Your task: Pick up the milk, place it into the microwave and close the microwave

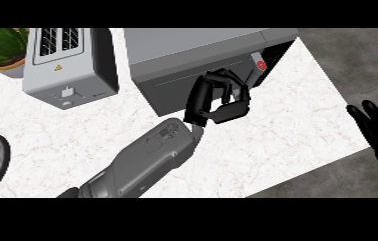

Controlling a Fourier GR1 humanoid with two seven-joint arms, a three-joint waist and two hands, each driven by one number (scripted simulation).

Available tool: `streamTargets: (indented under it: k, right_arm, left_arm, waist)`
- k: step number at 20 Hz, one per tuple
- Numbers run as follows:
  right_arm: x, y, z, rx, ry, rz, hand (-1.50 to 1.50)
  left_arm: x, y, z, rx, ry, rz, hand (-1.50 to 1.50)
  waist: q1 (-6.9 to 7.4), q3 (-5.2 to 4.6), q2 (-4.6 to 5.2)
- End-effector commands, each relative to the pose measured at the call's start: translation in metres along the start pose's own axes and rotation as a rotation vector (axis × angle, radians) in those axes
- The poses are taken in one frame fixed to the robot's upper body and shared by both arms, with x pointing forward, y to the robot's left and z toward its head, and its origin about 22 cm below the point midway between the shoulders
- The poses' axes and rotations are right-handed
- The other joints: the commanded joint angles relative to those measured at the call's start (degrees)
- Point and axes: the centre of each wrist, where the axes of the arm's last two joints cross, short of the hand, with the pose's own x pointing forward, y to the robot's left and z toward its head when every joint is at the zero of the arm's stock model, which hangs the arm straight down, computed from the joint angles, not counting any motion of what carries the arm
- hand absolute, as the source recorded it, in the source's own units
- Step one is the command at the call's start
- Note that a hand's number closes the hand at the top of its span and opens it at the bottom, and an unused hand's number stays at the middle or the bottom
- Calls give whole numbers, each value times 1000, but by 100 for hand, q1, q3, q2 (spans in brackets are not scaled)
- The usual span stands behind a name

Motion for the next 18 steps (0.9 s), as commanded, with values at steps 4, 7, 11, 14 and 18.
streamTargets:
  k: [4,7,11,14,18]
  right_arm:
    - [9,-3,-6,26,-6,-6,-150]
    - [12,-4,-8,24,-11,-9,-150]
    - [17,-9,-12,15,-17,0,-150]
    - [21,-7,-13,23,-27,-10,-150]
    - [22,-11,-13,22,-16,-15,-150]
  left_arm:
    - [7,7,-22,50,-32,7,150]
    - [4,9,-21,57,-29,21,150]
    - [5,8,-24,49,-52,16,150]
    - [2,10,-22,66,-59,14,150]
    - [4,8,-23,62,-74,27,150]
  waist:
    - [-123,6,69]
    - [-111,4,80]
    - [-82,11,85]
    - [-183,10,79]
    - [-192,17,100]
